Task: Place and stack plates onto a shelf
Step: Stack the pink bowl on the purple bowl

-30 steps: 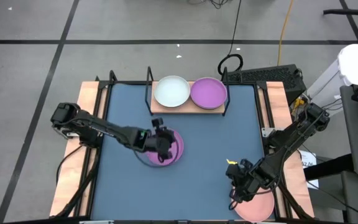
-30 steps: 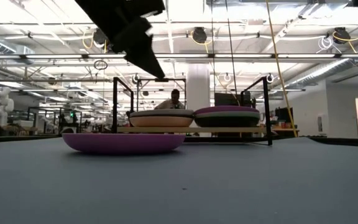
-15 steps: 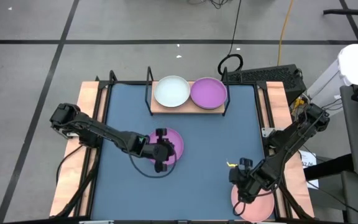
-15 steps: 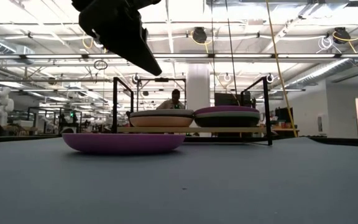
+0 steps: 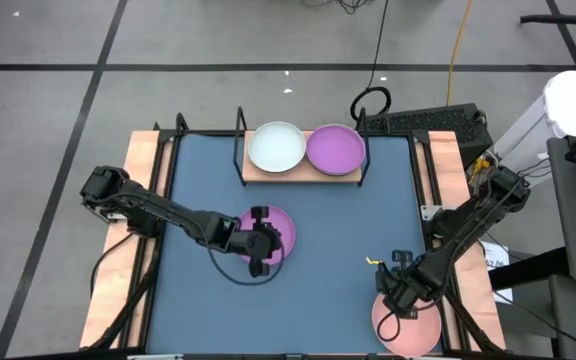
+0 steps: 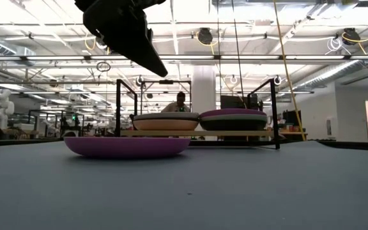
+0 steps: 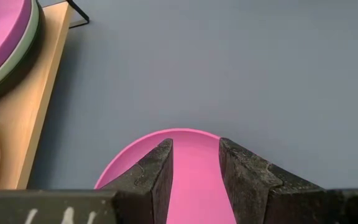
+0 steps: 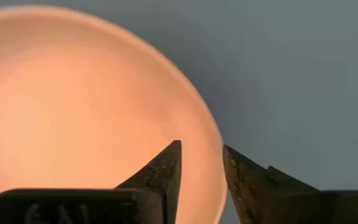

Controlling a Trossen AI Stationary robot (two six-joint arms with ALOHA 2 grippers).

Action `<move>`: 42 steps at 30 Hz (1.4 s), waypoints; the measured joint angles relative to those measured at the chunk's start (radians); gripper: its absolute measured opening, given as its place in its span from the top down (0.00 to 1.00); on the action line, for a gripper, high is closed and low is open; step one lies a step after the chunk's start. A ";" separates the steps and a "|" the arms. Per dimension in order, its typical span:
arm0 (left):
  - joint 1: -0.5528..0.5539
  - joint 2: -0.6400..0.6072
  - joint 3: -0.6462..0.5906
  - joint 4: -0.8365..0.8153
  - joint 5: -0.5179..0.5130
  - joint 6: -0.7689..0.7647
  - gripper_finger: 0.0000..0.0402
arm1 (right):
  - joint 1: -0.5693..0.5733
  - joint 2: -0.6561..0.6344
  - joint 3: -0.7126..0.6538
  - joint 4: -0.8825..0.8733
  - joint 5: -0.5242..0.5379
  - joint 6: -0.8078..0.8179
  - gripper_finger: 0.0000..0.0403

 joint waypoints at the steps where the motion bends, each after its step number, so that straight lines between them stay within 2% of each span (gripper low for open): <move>1: 0.000 0.000 0.000 0.000 0.000 0.000 0.66 | 0.000 0.000 -0.013 0.011 -0.011 -0.008 0.74; 8: 0.000 0.000 0.000 0.000 0.000 -0.002 0.66 | 0.000 0.000 -0.084 0.030 -0.011 -0.076 0.73; 13: 0.000 0.000 0.000 0.002 0.000 -0.001 0.66 | 0.000 0.000 -0.095 0.030 -0.011 -0.080 0.80; 16: 0.000 0.000 0.000 0.019 0.001 0.002 0.66 | 0.000 0.000 -0.095 0.031 -0.011 -0.077 0.88; 19: 0.000 0.000 0.000 0.056 0.001 0.003 0.66 | -0.001 -0.007 -0.093 0.037 -0.014 -0.058 0.97; 22: 0.000 0.000 0.000 0.107 0.001 0.003 0.66 | -0.005 -0.023 -0.093 0.042 -0.014 -0.017 0.97; 27: 0.000 0.000 0.000 0.211 0.001 0.004 0.66 | -0.043 -0.076 -0.078 0.038 0.002 0.141 0.99; 31: 0.000 0.000 0.000 0.298 0.000 0.003 0.66 | -0.077 -0.129 -0.070 0.020 0.109 0.271 1.00; 36: 0.000 0.000 0.000 0.409 -0.042 -0.022 0.65 | -0.114 -0.180 -0.068 -0.013 0.303 0.307 1.00; 42: 0.000 0.000 0.000 0.513 -0.147 -0.030 0.52 | -0.153 -0.234 -0.069 -0.016 0.595 0.359 1.00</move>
